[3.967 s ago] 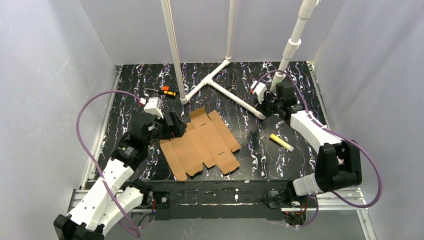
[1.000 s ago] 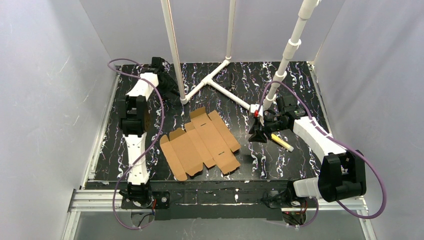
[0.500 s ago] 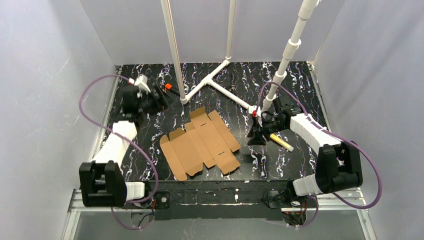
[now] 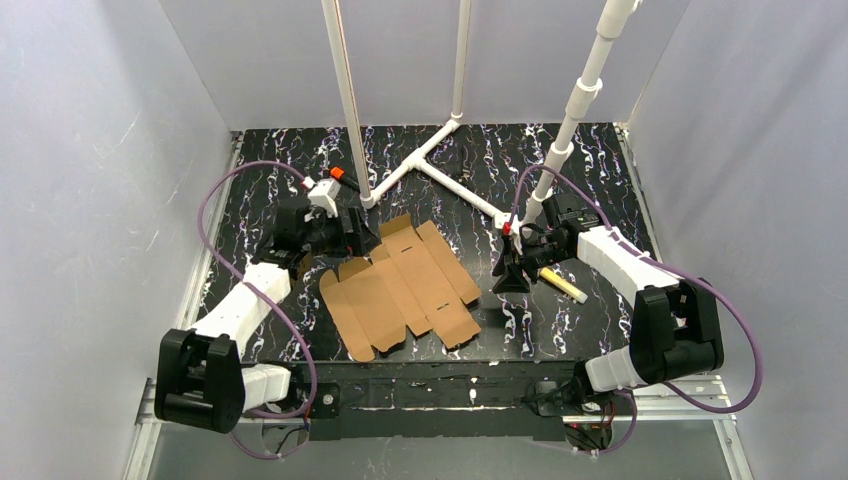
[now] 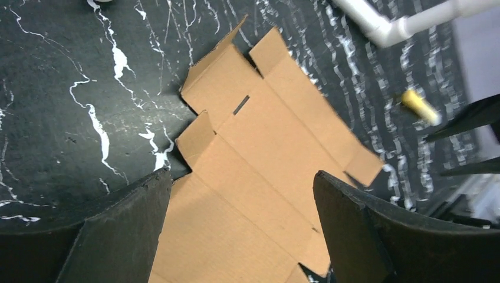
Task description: Fold the paper box
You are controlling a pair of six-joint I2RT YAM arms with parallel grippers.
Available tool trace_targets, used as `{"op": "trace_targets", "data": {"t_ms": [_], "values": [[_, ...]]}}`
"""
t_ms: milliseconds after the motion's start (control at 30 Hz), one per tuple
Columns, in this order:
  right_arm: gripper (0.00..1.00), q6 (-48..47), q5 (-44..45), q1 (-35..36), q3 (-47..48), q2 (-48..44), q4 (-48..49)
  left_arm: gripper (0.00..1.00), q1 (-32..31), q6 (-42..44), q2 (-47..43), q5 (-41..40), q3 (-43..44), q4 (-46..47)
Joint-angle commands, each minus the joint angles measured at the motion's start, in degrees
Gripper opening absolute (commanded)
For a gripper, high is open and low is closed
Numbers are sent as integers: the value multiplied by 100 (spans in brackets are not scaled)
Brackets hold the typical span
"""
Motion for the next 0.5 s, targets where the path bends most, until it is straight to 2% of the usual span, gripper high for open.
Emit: {"op": "trace_targets", "data": {"t_ms": [0,100,333,467], "values": [[56,-102,-95,31,85,55,-45,89,-487,1327,214,-1189,605,-1292],[56,-108,-117,39,94,86,-58,89,-670,1633,343,-1487,691,-1728],[57,-146,-109,55,108,92,-92,85,-751,1571,506,-2273,675,-2155],[57,-180,-117,66,127,121,-150,71,-750,1594,1046,-2203,943,-2456]]}}
